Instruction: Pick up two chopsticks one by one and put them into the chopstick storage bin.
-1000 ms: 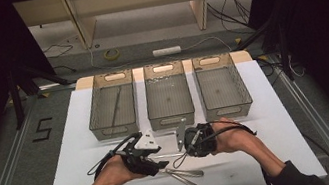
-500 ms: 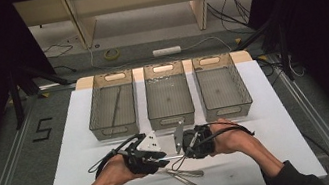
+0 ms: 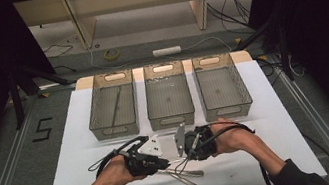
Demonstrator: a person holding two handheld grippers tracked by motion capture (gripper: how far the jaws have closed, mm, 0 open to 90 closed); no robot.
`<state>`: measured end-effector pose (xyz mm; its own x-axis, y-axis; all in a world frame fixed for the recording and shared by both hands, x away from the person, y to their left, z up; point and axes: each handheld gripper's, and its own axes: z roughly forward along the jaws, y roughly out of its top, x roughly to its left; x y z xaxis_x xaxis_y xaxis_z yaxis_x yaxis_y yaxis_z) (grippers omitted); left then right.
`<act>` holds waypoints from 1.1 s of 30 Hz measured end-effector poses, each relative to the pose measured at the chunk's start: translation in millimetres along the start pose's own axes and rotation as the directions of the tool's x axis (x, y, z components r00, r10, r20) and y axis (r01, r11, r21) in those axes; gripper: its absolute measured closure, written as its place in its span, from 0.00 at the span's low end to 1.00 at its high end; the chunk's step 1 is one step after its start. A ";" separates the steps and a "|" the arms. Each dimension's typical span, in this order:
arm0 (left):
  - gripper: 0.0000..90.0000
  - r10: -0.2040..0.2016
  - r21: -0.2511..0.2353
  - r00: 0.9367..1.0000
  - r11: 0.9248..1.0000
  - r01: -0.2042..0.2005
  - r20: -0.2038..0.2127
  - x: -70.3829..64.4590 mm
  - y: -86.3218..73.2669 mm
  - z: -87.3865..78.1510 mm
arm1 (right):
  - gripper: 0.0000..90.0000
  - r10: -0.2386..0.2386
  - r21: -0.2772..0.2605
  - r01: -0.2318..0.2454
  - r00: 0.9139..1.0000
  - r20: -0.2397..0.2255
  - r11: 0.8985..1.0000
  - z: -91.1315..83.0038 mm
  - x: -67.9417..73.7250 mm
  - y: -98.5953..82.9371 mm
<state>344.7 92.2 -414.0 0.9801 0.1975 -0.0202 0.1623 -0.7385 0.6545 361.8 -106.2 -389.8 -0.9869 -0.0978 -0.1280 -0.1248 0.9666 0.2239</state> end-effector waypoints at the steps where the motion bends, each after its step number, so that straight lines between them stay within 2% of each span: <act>1: 0.96 -0.011 -0.009 1.000 1.000 0.011 -0.002 0.9 -0.3 -1.7 | 0.88 0.016 -0.013 -0.016 1.000 0.012 1.000 -2.7 -0.3 -1.8; 5: 0.96 -0.048 -0.030 0.998 0.998 0.047 -0.036 6.4 -2.5 -8.1 | 0.71 0.094 -0.085 -0.090 0.995 0.041 0.992 -14.6 -0.3 -11.9; 7: 0.96 -0.065 -0.028 0.997 0.998 0.064 -0.051 8.5 -3.7 -9.4 | 0.65 0.143 -0.142 -0.131 0.986 0.081 0.981 -19.0 -1.6 -18.4; 9: 0.96 -0.088 -0.030 0.994 0.996 0.087 -0.061 11.1 -4.8 -10.6 | 0.59 0.219 -0.227 -0.192 0.971 0.099 0.955 -23.5 -3.5 -25.6; 10: 0.96 -0.097 -0.038 0.992 0.995 0.094 -0.080 11.7 -5.5 -11.1 | 0.55 0.251 -0.257 -0.214 0.961 0.118 0.942 -26.4 -4.2 -29.1; 11: 0.96 -0.113 -0.047 0.990 0.993 0.110 -0.083 13.6 -6.1 -12.1 | 0.53 0.292 -0.286 -0.246 0.947 0.130 0.926 -29.0 -5.0 -32.6; 13: 0.96 -0.125 -0.060 0.987 0.991 0.119 -0.098 16.3 -7.7 -14.0 | 0.47 0.355 -0.351 -0.287 0.923 0.146 0.891 -33.3 -6.3 -40.1; 15: 0.96 -0.156 -0.072 0.982 0.986 0.149 -0.110 19.4 -9.4 -16.4 | 0.45 0.419 -0.414 -0.327 0.895 0.151 0.849 -36.4 -7.1 -47.6; 16: 0.96 -0.168 -0.081 0.978 0.984 0.159 -0.122 20.4 -10.1 -17.6 | 0.44 0.454 -0.446 -0.348 0.877 0.154 0.824 -37.2 -6.6 -50.9; 17: 0.96 -0.187 -0.093 0.973 0.980 0.176 -0.133 21.2 -10.8 -19.2 | 0.43 0.481 -0.472 -0.363 0.863 0.154 0.803 -37.7 -6.1 -54.5; 19: 0.96 -0.211 -0.117 0.964 0.974 0.194 -0.161 23.5 -11.9 -23.1 | 0.41 0.538 -0.530 -0.391 0.829 0.153 0.753 -37.1 -3.6 -61.7; 20: 0.96 -0.229 -0.133 0.958 0.969 0.208 -0.173 24.3 -12.5 -24.7 | 0.41 0.564 -0.561 -0.405 0.814 0.139 0.722 -36.2 -2.1 -65.8; 21: 0.96 -0.245 -0.147 0.952 0.964 0.220 -0.183 25.5 -13.1 -26.5 | 0.40 0.585 -0.587 -0.416 0.801 0.125 0.695 -35.3 -0.5 -70.0; 23: 0.96 -0.275 -0.175 0.940 0.954 0.241 -0.202 28.2 -14.6 -29.4 | 0.37 0.629 -0.626 -0.440 0.770 0.105 0.643 -31.9 4.1 -77.1; 25: 0.96 -0.294 -0.193 0.931 0.948 0.255 -0.215 30.3 -16.0 -32.0 | 0.36 0.653 -0.654 -0.441 0.750 0.108 0.614 -27.3 9.2 -83.2; 27: 0.96 -0.305 -0.215 0.926 0.942 0.258 -0.223 31.7 -16.9 -34.2 | 0.35 0.682 -0.681 -0.453 0.725 0.095 0.576 -22.6 14.4 -88.9; 29: 0.96 -0.311 -0.221 0.922 0.939 0.262 -0.231 33.2 -16.7 -36.7 | 0.34 0.706 -0.701 -0.465 0.704 0.079 0.541 -18.9 19.2 -94.5; 31: 0.96 -0.323 -0.239 0.916 0.934 0.268 -0.236 35.2 -16.7 -38.6 | 0.32 0.723 -0.722 -0.480 0.689 0.041 0.498 -16.6 23.5 -101.4; 33: 0.96 -0.334 -0.250 0.912 0.928 0.275 -0.237 37.4 -17.1 -40.1 | 0.30 0.737 -0.737 -0.483 0.675 0.030 0.472 -15.0 28.1 -107.6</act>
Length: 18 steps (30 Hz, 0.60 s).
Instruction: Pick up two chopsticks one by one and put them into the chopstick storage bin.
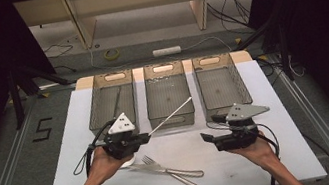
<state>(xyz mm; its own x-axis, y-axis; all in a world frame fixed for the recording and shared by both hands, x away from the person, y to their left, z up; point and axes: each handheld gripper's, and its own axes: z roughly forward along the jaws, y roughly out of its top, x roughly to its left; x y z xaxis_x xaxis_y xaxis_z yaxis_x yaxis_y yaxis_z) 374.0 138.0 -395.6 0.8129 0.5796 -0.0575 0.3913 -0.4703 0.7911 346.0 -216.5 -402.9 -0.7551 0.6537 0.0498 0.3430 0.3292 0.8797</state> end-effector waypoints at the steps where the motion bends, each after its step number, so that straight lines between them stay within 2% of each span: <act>1: 0.96 -0.007 -0.005 1.000 1.000 0.007 -0.007 1.2 0.1 -0.2 | 0.30 0.010 -0.012 -0.010 1.000 0.008 1.000 -2.5 -0.8 -3.1; 5: 0.96 -0.028 -0.018 0.999 0.999 0.028 -0.033 7.6 1.8 -3.0 | 0.29 0.068 -0.048 -0.068 0.998 0.009 0.997 -10.7 -3.7 -12.9; 12: 0.96 -0.076 -0.056 0.993 0.996 0.072 -0.086 23.8 8.7 -10.2 | 0.29 0.093 -0.060 -0.092 0.995 0.018 0.994 -18.0 -2.9 -21.4; 15: 0.96 -0.100 -0.070 0.989 0.993 0.093 -0.110 32.4 11.9 -14.0 | 0.29 0.097 -0.050 -0.096 0.995 0.015 0.994 -17.9 -1.9 -23.8; 18: 0.96 -0.128 -0.089 0.981 0.989 0.117 -0.142 43.2 14.2 -18.2 | 0.29 0.093 -0.039 -0.092 0.996 0.017 0.995 -16.9 -0.1 -24.9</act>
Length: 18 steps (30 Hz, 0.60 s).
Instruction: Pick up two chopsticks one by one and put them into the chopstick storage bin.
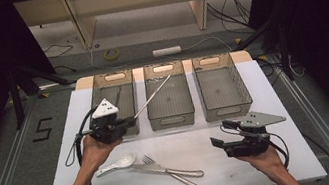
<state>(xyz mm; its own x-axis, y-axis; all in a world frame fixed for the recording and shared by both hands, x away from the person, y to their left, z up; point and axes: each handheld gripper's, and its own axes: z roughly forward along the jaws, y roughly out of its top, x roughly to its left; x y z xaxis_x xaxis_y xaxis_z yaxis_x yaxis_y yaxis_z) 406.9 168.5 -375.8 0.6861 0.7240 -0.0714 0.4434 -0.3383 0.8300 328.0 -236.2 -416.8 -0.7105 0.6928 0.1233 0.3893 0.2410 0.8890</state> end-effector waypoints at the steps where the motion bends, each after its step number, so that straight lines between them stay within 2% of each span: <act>1: 0.96 -0.005 0.000 1.000 1.000 0.005 -0.017 3.5 1.2 -0.8 | 0.29 0.000 0.000 0.000 1.000 -0.002 1.000 0.4 0.6 -0.1; 4: 0.96 -0.032 -0.010 0.997 0.999 0.031 -0.064 14.5 4.0 -2.1 | 0.29 -0.006 0.004 0.006 1.000 -0.005 1.000 1.5 1.7 -0.9; 7: 0.96 -0.071 -0.022 0.992 0.997 0.069 -0.108 27.1 4.4 -1.0 | 0.29 -0.006 0.005 0.006 1.000 -0.005 1.000 2.1 3.0 -1.5; 10: 0.96 -0.121 -0.037 0.983 0.992 0.117 -0.141 41.2 3.0 1.9 | 0.29 -0.016 0.003 0.016 1.000 -0.005 1.000 2.3 4.5 -1.7; 12: 0.96 -0.138 -0.035 0.976 0.990 0.134 -0.170 49.9 1.7 4.1 | 0.29 -0.018 0.008 0.018 1.000 -0.007 1.000 3.0 5.3 -2.2; 18: 0.96 -0.204 -0.038 0.956 0.979 0.200 -0.210 72.6 -3.8 13.3 | 0.27 -0.020 -0.001 0.020 1.000 -0.012 1.000 3.7 7.4 -2.9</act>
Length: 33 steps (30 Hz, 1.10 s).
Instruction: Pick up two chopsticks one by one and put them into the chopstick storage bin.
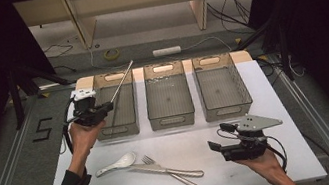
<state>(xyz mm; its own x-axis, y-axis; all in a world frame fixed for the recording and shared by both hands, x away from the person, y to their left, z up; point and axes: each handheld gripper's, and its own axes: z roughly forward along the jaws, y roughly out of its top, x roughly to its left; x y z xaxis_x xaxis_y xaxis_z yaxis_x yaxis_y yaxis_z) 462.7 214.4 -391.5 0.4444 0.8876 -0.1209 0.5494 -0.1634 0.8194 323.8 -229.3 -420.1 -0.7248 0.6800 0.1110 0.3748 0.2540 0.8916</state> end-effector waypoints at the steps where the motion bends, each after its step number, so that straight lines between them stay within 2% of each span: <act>1: 0.96 -0.007 0.006 1.000 1.000 0.007 -0.006 3.2 -0.5 2.0 | 0.26 -0.002 -0.001 0.002 1.000 -0.001 1.000 0.0 0.2 -0.1; 11: 0.96 -0.040 0.042 0.998 0.998 0.042 -0.048 18.8 -7.5 16.7 | 0.23 -0.005 0.001 0.005 1.000 -0.004 1.000 -0.2 1.5 0.0; 25: 0.96 -0.071 0.078 0.994 0.994 0.077 -0.085 29.9 -16.5 23.2 | 0.22 -0.010 -0.004 0.010 1.000 -0.013 1.000 0.2 4.4 0.3; 33: 0.95 -0.109 0.087 0.988 0.989 0.119 -0.108 34.9 -18.9 25.9 | 0.22 -0.015 0.003 0.015 1.000 -0.021 1.000 1.2 5.2 0.2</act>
<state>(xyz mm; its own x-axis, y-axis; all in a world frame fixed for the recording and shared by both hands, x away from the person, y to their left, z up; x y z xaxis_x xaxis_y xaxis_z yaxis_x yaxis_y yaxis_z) 486.1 237.3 -425.8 0.3025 0.9416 -0.1481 0.6578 -0.0938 0.7473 320.8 -224.9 -419.9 -0.7425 0.6612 0.1069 0.3654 0.2662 0.8920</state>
